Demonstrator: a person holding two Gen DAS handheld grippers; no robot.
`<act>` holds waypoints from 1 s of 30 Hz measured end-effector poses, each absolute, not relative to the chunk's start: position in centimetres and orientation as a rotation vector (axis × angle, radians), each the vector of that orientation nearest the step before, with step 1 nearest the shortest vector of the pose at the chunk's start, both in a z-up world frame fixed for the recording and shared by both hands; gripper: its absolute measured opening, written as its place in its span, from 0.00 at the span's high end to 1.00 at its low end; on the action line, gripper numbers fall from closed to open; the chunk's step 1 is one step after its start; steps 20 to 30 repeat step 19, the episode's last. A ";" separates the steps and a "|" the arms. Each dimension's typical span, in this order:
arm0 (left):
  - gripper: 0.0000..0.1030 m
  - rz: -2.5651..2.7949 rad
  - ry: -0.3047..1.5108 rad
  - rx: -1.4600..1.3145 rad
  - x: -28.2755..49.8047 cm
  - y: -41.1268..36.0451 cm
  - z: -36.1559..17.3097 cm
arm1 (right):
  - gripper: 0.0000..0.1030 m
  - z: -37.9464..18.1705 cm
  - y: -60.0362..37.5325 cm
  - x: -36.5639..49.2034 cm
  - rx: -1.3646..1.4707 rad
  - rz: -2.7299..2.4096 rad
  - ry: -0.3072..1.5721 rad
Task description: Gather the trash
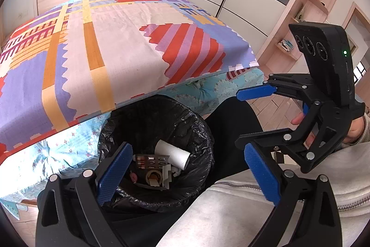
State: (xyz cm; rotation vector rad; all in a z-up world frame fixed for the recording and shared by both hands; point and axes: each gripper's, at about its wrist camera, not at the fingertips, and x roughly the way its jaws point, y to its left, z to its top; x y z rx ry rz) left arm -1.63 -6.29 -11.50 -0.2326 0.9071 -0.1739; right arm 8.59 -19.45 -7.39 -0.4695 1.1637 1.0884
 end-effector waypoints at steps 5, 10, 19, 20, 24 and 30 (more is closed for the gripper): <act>0.09 -0.170 0.908 -0.244 -1.6 -6.1 -11.6 | 0.12 -7.4 -19.4 8.4 -0.472 1.089 1.164; 0.09 -0.181 0.901 -0.244 -1.6 -6.2 -11.5 | 0.12 -7.5 -19.3 8.3 -0.473 1.092 1.164; 0.09 -0.191 0.900 -0.237 -1.5 -6.6 -11.5 | 0.12 -7.5 -19.2 8.3 -0.471 1.093 1.165; 0.09 -0.191 0.900 -0.237 -1.5 -6.6 -11.5 | 0.12 -7.5 -19.2 8.3 -0.471 1.093 1.165; 0.09 -0.191 0.900 -0.237 -1.5 -6.6 -11.5 | 0.12 -7.5 -19.2 8.3 -0.471 1.093 1.165; 0.09 -0.191 0.900 -0.237 -1.5 -6.6 -11.5 | 0.12 -7.5 -19.2 8.3 -0.471 1.093 1.165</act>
